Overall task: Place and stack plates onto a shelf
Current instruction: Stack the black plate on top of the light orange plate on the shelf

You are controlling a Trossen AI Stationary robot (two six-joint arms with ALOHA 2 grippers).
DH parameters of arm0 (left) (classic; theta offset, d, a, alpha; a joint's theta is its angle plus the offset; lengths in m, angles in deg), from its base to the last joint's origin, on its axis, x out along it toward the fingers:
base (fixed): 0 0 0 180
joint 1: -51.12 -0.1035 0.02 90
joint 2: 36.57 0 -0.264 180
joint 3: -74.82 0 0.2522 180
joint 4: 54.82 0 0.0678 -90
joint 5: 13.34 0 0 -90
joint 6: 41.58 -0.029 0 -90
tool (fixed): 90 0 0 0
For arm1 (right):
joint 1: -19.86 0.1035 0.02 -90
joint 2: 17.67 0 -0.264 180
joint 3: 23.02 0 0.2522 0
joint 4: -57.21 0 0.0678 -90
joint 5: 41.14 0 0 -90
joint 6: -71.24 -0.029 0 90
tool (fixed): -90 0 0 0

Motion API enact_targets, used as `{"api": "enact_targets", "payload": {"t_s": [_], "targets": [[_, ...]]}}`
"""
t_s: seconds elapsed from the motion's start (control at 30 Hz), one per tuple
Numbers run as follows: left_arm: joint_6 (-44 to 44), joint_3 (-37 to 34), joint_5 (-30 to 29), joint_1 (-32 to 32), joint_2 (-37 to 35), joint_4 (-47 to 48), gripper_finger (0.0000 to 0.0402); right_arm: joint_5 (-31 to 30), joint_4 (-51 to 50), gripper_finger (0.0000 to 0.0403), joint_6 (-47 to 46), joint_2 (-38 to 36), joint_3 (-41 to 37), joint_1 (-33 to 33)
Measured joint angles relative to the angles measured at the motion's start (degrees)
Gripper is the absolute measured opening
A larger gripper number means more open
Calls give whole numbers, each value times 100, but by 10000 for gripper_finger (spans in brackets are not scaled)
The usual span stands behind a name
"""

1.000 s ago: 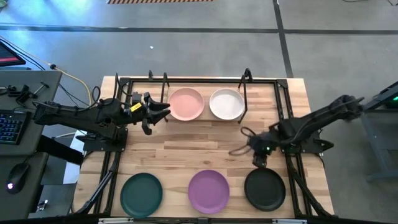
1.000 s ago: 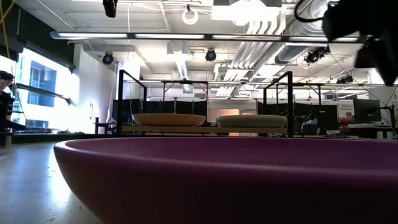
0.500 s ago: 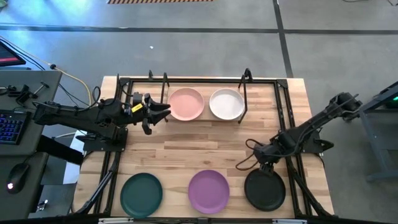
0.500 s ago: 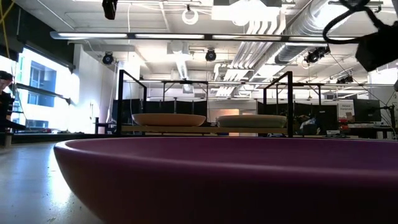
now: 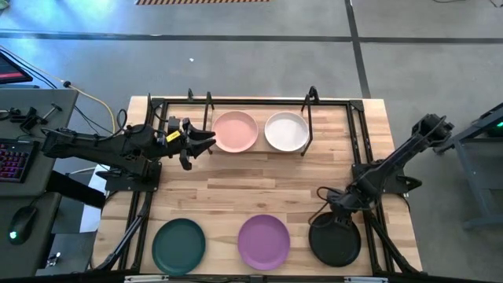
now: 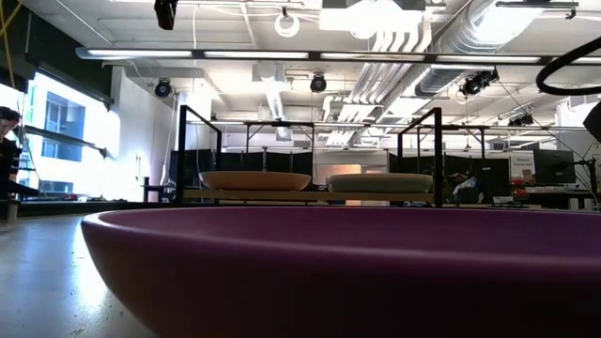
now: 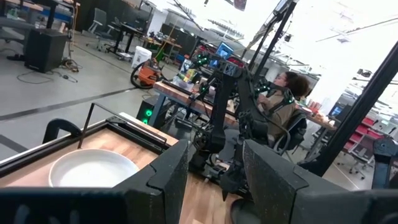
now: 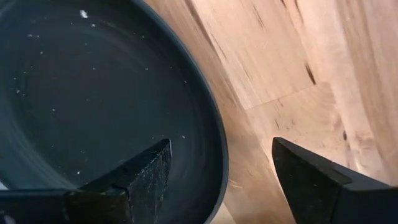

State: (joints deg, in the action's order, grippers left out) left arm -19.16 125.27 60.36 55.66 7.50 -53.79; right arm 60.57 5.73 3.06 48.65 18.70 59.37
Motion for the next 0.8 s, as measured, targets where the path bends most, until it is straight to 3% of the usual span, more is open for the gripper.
{"api": "enact_targets", "payload": {"t_s": [0.17,0.53,0.8], "targets": [[-1,0,-69,0,0,1,145,-257,112,221,-431,0,-144,137],[-5,0,-92,0,0,4,145,-421,591,15,-789,30,-256,153],[-7,0,-90,0,0,4,145,-463,956,2,-931,-64,-255,143]]}}
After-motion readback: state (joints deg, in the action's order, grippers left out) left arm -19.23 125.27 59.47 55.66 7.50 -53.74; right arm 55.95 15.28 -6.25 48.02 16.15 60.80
